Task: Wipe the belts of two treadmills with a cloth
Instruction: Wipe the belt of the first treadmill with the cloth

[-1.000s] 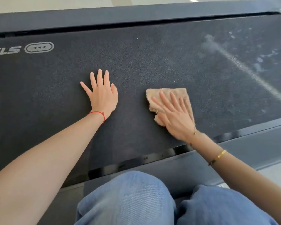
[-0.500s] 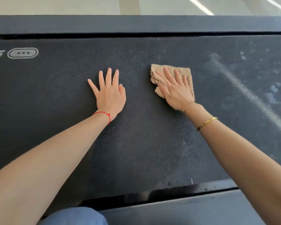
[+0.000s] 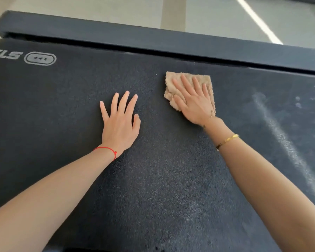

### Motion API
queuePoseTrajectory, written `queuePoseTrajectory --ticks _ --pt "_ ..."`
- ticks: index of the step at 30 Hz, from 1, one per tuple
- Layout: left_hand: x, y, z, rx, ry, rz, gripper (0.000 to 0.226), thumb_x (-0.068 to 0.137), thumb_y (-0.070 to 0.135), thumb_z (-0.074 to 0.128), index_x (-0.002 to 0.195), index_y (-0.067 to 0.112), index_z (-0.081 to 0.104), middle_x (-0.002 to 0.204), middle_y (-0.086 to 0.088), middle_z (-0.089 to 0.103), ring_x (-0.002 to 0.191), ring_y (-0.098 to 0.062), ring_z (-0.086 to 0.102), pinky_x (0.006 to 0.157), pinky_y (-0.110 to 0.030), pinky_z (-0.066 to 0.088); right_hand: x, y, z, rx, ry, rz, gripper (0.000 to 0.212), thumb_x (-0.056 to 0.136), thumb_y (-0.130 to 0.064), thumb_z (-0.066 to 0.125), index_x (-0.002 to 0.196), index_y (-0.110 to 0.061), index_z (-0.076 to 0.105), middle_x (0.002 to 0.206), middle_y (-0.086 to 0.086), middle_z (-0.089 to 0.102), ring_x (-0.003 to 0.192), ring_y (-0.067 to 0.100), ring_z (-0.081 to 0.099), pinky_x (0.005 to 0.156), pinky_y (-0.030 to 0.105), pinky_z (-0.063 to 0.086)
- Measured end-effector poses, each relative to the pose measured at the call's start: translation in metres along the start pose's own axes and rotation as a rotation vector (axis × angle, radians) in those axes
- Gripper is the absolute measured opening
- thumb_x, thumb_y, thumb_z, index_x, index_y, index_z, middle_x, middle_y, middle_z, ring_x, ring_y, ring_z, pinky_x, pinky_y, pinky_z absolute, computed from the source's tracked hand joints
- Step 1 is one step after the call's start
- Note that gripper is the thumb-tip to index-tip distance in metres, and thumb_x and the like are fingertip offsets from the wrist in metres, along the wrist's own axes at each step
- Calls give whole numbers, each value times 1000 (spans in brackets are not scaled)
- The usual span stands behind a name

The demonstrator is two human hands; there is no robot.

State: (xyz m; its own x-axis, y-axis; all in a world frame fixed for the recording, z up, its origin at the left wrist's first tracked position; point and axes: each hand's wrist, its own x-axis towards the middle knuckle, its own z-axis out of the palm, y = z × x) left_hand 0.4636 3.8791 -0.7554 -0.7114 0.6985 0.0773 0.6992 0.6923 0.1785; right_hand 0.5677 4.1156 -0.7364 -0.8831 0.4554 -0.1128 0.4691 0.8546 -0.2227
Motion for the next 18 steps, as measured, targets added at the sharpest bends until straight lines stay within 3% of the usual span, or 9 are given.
queuePoseTrajectory --ticks 3,9,15,18 --pt "1 1 -1 12 2 -10 58 99 36 30 157 26 25 164 0 23 152 -27 15 118 -66 9 21 -9 0 7 9 44 52 104 -47 15 155 -44 5 165 -12 -1 152 25 -8 122 47 -8" --pt "0 2 -2 26 -7 -15 60 99 37 24 157 26 24 164 1 21 153 -26 14 119 -65 9 3 -5 2 -5 -43 -222 51 104 -50 13 154 -46 6 164 -15 1 152 22 -5 122 44 -8" --pt "0 3 -2 31 -1 -28 58 101 34 32 158 27 22 165 2 20 153 -24 12 119 -64 8 86 8 -16 0 -40 9 53 104 -48 10 156 -39 4 166 -8 -3 152 26 -9 121 50 -10" --pt "0 2 -4 22 -11 -33 58 101 33 34 157 28 23 165 3 19 153 -23 12 120 -63 7 88 -1 -12 0 -40 -44 53 104 -48 11 156 -40 6 166 -9 -2 152 28 -8 120 52 -10"
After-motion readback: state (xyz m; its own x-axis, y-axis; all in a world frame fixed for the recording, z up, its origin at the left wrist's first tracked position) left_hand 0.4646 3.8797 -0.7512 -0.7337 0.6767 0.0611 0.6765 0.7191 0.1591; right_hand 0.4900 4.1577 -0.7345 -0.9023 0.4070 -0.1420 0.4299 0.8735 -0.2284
